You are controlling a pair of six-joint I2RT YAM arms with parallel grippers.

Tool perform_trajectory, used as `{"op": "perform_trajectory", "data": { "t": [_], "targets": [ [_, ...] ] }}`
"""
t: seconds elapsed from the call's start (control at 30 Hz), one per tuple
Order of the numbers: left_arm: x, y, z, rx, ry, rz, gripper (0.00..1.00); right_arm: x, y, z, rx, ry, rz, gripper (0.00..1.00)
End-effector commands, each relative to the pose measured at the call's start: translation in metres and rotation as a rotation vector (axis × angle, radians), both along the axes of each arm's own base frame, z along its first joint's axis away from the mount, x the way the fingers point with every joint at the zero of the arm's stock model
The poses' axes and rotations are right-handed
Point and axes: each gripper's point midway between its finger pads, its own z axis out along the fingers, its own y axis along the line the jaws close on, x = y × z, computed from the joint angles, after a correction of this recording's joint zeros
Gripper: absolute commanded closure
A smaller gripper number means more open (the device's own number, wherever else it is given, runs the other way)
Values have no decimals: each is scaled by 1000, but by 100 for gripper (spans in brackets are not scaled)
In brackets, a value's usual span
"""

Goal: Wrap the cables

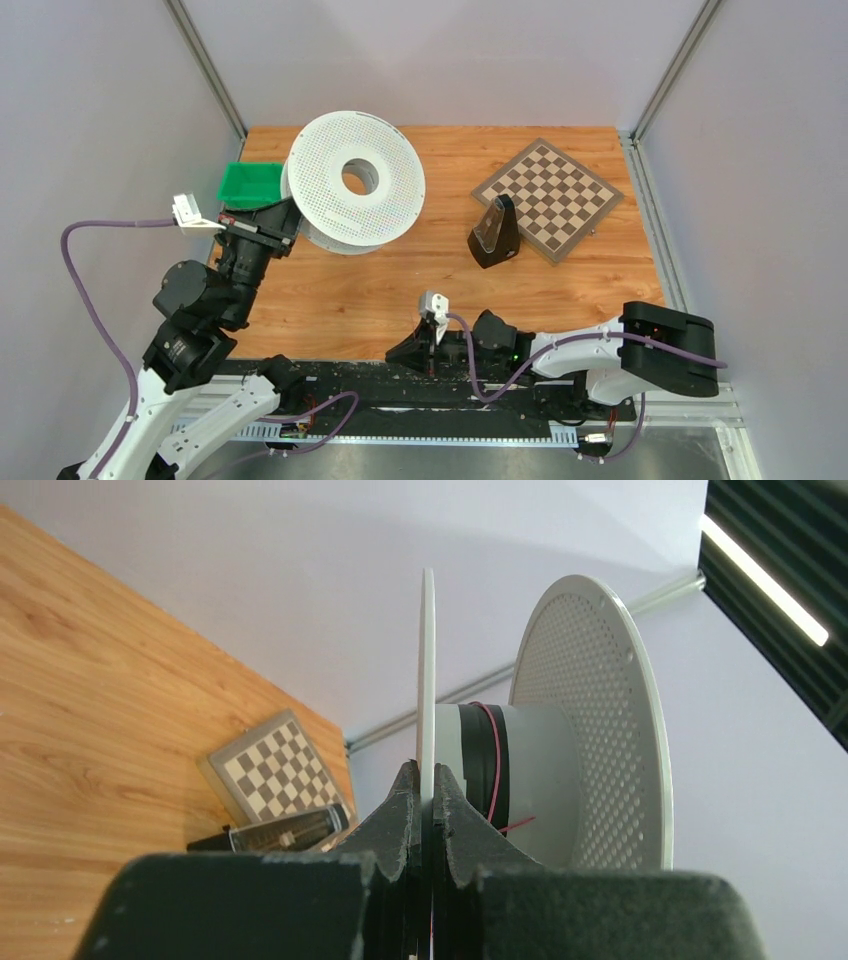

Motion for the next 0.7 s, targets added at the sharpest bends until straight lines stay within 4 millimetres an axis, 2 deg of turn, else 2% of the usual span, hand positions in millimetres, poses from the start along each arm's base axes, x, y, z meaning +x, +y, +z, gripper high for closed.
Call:
{"op": "perform_trajectory", "data": {
  "t": [0.0, 0.17, 0.3, 0.5, 0.67],
  "targets": [
    [-3, 33, 39, -154, -103, 132, 100, -6, 15, 24, 20, 12, -25, 92],
    [3, 43, 39, -110, -117, 210, 100, -14, 19, 19, -54, 47, -41, 89],
    [9, 47, 36, -63, -124, 262, 100, -13, 17, 19, -110, 56, -94, 94],
    [24, 42, 20, 35, -94, 300, 100, -20, 19, 37, -110, 51, -91, 96],
    [35, 39, 16, 179, -106, 338, 100, -11, 24, 51, -146, 32, -134, 99]
  ]
}}
